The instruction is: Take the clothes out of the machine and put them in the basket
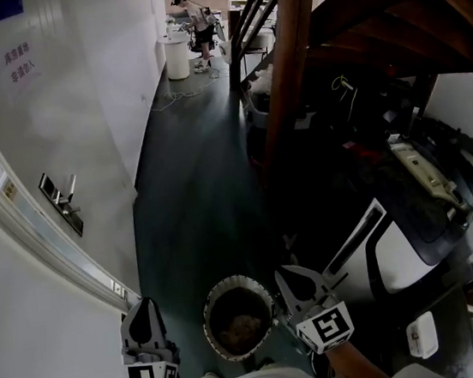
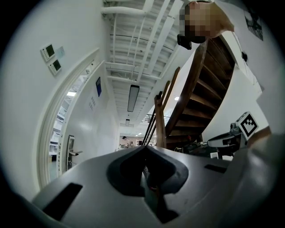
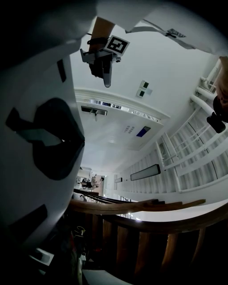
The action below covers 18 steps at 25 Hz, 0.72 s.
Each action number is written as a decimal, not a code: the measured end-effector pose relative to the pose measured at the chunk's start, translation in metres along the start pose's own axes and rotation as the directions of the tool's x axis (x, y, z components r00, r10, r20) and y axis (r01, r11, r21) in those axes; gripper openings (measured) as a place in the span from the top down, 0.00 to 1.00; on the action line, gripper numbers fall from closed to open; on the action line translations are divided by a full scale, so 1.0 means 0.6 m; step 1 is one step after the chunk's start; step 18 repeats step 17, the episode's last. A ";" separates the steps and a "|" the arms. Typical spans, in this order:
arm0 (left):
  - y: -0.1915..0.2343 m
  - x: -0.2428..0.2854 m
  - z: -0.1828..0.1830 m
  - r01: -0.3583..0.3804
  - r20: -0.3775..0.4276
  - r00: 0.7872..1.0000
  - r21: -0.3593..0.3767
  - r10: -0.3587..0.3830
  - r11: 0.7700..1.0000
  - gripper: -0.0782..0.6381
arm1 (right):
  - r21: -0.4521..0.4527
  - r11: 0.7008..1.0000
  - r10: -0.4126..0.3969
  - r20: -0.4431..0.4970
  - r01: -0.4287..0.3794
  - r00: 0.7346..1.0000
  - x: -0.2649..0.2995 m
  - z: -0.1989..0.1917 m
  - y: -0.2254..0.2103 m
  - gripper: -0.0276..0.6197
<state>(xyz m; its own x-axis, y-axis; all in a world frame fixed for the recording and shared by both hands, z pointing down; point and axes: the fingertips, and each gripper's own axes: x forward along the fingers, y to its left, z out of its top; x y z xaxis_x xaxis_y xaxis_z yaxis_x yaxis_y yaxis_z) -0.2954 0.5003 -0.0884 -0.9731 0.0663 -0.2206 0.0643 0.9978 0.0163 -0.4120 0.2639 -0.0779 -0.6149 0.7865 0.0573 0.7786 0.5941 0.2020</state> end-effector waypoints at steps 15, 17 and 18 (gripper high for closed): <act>0.012 -0.008 -0.005 -0.050 0.004 0.999 0.006 0.050 0.999 0.87 | 0.019 1.000 -0.005 0.029 0.005 1.000 0.012 -0.004 -0.014 0.94; 0.011 -0.004 -0.005 -0.052 0.008 0.999 0.007 0.052 0.999 0.87 | 0.015 1.000 -0.008 0.032 0.008 0.999 0.016 -0.002 -0.019 0.94; 0.011 -0.004 -0.005 -0.052 0.008 0.999 0.007 0.052 0.999 0.87 | 0.015 1.000 -0.008 0.032 0.008 0.999 0.016 -0.002 -0.019 0.94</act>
